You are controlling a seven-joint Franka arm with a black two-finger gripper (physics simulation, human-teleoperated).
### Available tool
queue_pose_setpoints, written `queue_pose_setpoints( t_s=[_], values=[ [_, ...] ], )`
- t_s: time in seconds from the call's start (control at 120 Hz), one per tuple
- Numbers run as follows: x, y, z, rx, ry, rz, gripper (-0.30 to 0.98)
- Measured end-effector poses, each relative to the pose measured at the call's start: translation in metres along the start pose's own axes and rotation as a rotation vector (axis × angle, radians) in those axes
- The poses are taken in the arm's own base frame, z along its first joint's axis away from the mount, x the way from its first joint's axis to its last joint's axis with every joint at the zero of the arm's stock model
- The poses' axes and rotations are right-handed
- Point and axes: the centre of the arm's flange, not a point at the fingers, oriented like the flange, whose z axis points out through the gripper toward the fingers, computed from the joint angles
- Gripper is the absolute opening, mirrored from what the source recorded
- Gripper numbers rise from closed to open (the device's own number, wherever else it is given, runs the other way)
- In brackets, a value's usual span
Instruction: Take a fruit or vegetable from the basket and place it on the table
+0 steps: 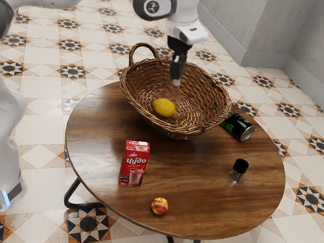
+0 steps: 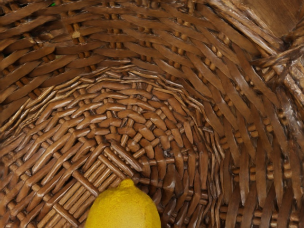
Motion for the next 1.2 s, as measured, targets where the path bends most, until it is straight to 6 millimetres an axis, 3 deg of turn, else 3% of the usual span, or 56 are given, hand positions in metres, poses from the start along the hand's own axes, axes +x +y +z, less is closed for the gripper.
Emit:
queue_pose_setpoints(
  t_s=[0.083,0.217,0.483,0.575,0.742,1.2],
  values=[
    [0.005,0.013,-0.018,-0.013,0.018,0.025,0.6],
    [0.003,0.014,-0.014,-0.035,-0.007,0.021,0.64],
    [-0.024,-0.008,0.044,-0.091,-0.129,-0.049,0.66],
    [-0.021,-0.011,0.06,-0.09,-0.147,-0.06,0.66],
    [-0.023,-0.037,0.101,-0.088,-0.209,-0.121,0.67],
    [-0.028,-0.039,0.145,-0.099,-0.223,-0.148,0.67]
  ],
)
